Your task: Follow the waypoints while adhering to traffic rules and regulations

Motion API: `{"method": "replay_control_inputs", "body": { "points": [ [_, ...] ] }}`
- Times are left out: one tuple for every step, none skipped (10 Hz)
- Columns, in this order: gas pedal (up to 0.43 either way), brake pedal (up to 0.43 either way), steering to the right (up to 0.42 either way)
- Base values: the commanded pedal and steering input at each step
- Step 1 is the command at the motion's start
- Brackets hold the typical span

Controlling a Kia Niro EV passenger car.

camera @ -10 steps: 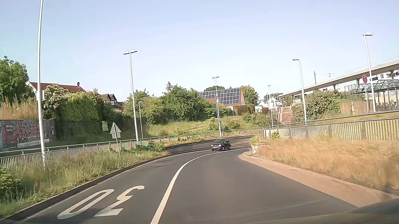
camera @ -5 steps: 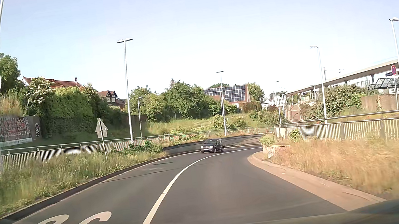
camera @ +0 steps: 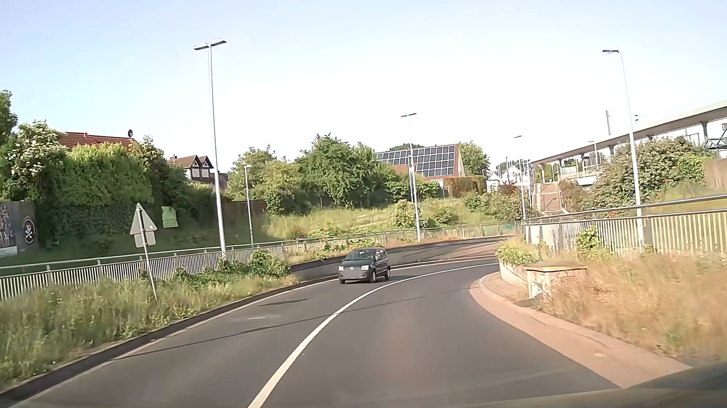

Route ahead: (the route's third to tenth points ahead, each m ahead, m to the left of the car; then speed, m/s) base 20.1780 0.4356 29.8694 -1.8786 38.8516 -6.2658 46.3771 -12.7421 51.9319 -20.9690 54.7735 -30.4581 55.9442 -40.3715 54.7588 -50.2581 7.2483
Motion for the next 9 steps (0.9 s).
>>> {"method": "replay_control_inputs", "body": {
  "points": [
    [0.0, 0.03, -0.011],
    [0.0, 0.03, -0.011],
    [0.0, 0.03, -0.011],
    [0.0, 0.03, -0.011],
    [0.0, 0.03, -0.01],
    [0.0, 0.03, -0.01],
    [0.0, 0.03, -0.007],
    [0.0, 0.03, -0.003],
    [0.0, 0.03, 0.002]
  ]
}}
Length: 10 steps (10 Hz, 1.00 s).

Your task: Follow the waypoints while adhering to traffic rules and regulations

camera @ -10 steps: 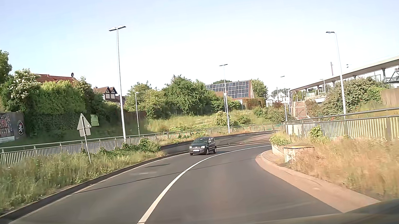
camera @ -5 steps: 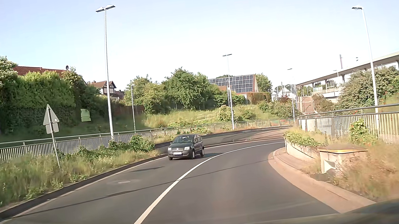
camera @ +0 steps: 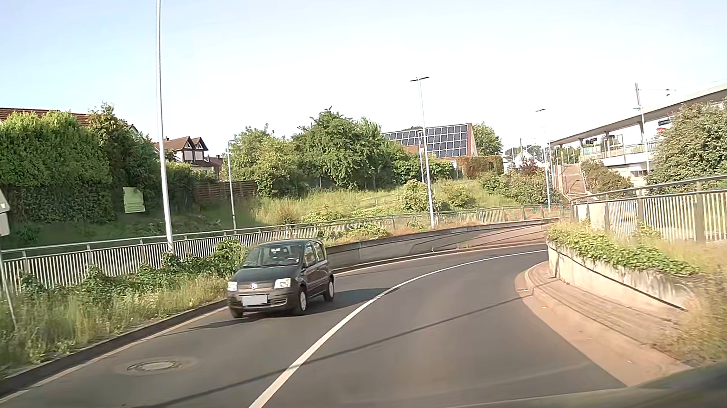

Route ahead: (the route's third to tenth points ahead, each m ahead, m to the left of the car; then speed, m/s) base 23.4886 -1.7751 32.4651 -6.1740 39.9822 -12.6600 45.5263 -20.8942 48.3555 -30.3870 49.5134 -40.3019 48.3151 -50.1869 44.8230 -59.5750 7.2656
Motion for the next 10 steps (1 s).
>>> {"method": "replay_control_inputs", "body": {
  "points": [
    [0.0, 0.03, 0.005],
    [0.0, 0.03, 0.011],
    [0.0, 0.03, 0.015],
    [0.0, 0.03, 0.019],
    [0.0, 0.03, 0.024],
    [0.0, 0.03, 0.035],
    [0.0, 0.03, 0.044],
    [0.0, 0.03, 0.053],
    [0.0, 0.03, 0.06],
    [0.0, 0.03, 0.064]
  ]
}}
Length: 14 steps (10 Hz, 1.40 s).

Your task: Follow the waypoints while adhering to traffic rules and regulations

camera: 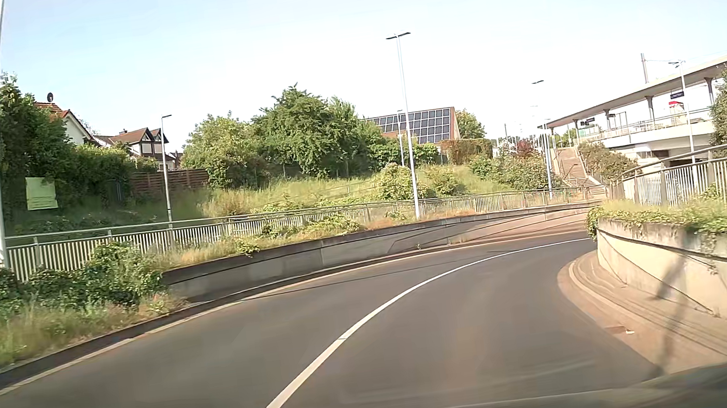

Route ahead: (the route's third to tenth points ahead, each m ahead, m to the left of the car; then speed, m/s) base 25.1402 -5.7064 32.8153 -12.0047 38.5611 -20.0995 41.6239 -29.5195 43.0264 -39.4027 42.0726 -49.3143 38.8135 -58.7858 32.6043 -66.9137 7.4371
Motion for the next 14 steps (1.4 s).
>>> {"method": "replay_control_inputs", "body": {
  "points": [
    [0.0, 0.03, 0.068],
    [0.0, 0.03, 0.072],
    [0.0, 0.03, 0.074],
    [0.0, 0.03, 0.074],
    [0.0, 0.03, 0.076],
    [0.0, 0.03, 0.079],
    [0.0, 0.03, 0.083],
    [0.0, 0.03, 0.085],
    [0.0, 0.03, 0.085],
    [0.0, 0.03, 0.085],
    [0.0, 0.03, 0.085],
    [0.0, 0.03, 0.087],
    [0.0, 0.03, 0.09],
    [0.0, 0.03, 0.097]
  ]
}}
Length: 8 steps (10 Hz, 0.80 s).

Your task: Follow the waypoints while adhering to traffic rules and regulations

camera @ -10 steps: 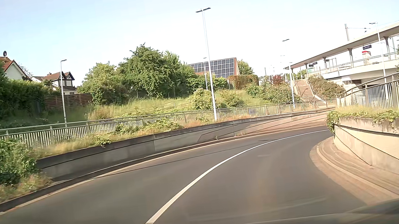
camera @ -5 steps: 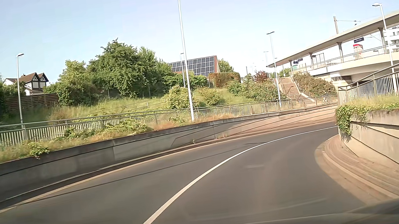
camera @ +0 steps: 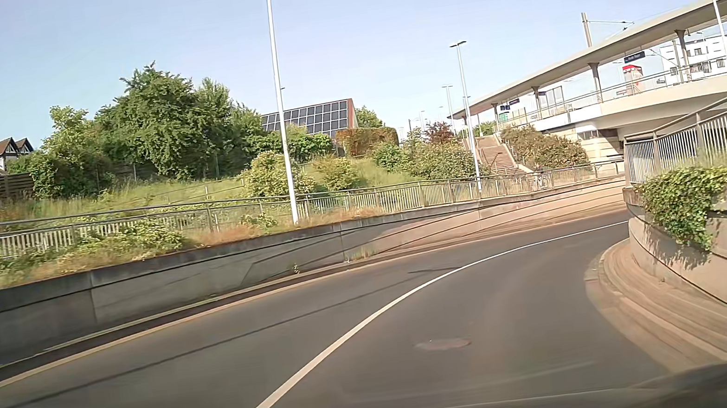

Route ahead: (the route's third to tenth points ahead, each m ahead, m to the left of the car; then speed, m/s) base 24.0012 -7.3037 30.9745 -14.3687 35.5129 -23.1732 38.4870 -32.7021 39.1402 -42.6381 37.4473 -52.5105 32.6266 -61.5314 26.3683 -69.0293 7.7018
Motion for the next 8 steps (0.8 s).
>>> {"method": "replay_control_inputs", "body": {
  "points": [
    [0.0, 0.03, 0.1],
    [0.0, 0.03, 0.101],
    [0.0, 0.03, 0.102],
    [0.0, 0.03, 0.104],
    [0.0, 0.03, 0.107],
    [0.0, 0.03, 0.111],
    [0.0, 0.03, 0.115],
    [0.0, 0.03, 0.118]
  ]
}}
